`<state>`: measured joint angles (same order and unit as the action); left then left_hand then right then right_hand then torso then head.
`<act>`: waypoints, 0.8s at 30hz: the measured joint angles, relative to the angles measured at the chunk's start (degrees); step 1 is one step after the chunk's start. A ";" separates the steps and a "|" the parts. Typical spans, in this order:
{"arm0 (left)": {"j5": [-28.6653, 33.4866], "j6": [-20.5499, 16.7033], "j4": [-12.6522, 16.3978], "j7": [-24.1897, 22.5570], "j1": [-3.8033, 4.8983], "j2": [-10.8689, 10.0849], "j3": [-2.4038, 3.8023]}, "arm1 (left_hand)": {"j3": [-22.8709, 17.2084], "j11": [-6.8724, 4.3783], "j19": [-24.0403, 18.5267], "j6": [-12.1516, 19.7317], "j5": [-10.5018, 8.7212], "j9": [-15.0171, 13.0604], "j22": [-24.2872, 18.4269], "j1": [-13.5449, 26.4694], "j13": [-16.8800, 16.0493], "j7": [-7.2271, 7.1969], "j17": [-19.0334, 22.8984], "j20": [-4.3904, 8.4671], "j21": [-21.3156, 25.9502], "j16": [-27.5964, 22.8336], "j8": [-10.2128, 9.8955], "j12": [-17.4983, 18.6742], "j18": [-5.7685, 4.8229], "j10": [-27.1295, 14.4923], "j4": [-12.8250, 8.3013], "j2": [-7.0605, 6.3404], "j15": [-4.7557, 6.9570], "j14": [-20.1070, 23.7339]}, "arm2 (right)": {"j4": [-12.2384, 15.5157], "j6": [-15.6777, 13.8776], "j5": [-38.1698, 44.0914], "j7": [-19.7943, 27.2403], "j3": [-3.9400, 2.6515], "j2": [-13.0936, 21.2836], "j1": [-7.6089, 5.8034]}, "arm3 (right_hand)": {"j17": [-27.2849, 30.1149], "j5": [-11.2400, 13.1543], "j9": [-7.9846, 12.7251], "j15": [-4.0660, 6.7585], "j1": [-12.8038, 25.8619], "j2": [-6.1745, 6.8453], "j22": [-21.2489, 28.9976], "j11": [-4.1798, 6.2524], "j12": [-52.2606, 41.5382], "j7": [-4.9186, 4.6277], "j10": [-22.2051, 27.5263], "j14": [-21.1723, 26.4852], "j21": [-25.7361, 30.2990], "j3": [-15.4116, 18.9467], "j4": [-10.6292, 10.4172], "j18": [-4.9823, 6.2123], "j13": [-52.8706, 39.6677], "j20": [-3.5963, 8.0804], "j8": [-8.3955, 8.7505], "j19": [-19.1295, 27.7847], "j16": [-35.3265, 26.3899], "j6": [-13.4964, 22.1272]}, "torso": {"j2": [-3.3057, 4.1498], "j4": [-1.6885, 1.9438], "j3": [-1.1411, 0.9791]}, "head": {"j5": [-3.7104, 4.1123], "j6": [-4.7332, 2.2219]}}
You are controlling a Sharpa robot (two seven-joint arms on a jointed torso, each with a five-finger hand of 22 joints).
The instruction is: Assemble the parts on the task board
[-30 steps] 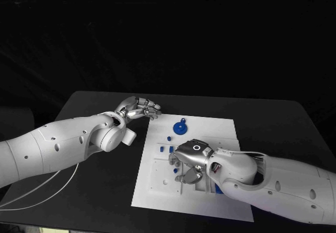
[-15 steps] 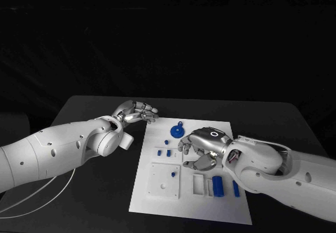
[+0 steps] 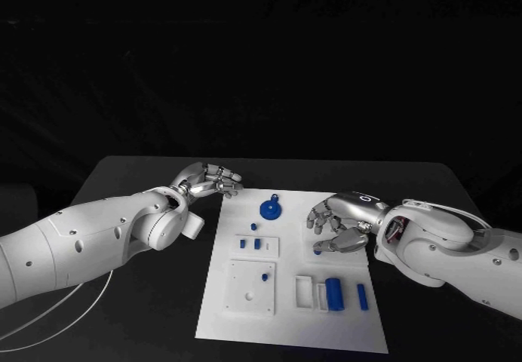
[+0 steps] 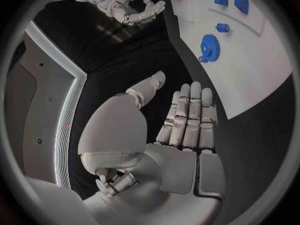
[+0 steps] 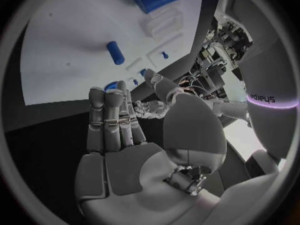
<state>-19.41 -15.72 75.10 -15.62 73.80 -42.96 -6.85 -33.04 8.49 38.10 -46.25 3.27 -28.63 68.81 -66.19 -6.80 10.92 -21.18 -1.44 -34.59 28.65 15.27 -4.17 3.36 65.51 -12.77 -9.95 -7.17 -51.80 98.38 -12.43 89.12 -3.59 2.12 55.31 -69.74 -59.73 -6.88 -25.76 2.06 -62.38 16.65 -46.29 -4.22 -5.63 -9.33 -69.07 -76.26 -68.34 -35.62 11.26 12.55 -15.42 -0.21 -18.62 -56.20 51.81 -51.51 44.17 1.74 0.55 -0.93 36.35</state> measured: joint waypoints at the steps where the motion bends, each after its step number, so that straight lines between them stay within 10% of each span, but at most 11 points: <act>1: 0.00 0.01 0.01 -0.01 0.00 0.05 0.00 | 0.00 0.00 0.00 0.00 0.00 0.00 0.00 0.00 0.00 0.00 0.00 0.00 0.00 0.00 0.00 0.00 0.00 0.00 0.00 0.00 0.00 0.00 | -0.29 0.09 0.30 0.15 0.00 0.05 0.00 | 0.00 0.00 0.00 0.00 0.00 0.00 -0.05 -0.06 0.10 -0.12 0.06 0.00 0.00 0.20 0.20 -0.08 0.06 0.00 0.00 0.00 0.00 0.12 | -0.01 0.00 0.00 | 0.10 -0.04; 24: 0.02 0.20 -0.03 -0.02 -0.01 0.41 0.00 | 0.00 0.00 0.00 0.03 0.00 0.00 0.04 0.00 0.00 0.03 -0.11 0.00 0.00 -0.23 0.00 0.00 -0.29 0.00 0.00 0.00 0.00 0.00 | -3.79 1.76 5.67 0.32 2.75 -1.39 0.62 | 0.28 0.03 0.23 -0.42 -1.97 -0.07 -0.26 -0.10 0.53 -0.02 0.51 0.47 0.14 0.44 0.52 -0.18 0.41 -0.21 0.22 0.02 0.24 0.24 | 0.08 0.07 0.07 | 0.07 0.51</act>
<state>-19.39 -15.52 75.07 -15.64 73.79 -42.55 -6.85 -33.04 8.49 38.10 -46.21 3.27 -28.62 68.85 -66.19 -6.80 10.95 -21.29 -1.44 -34.59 28.42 15.27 -4.17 3.08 65.51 -12.77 -9.95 -7.17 -51.80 94.59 -10.67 94.79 -3.26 4.87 53.92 -69.12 -59.44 -6.85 -25.53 1.63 -64.35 16.58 -46.56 -4.33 -5.10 -9.35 -68.56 -75.79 -68.21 -35.18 11.78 12.37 -15.00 -0.41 -18.40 -56.18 52.04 -51.27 44.25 1.81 0.63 -0.87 36.86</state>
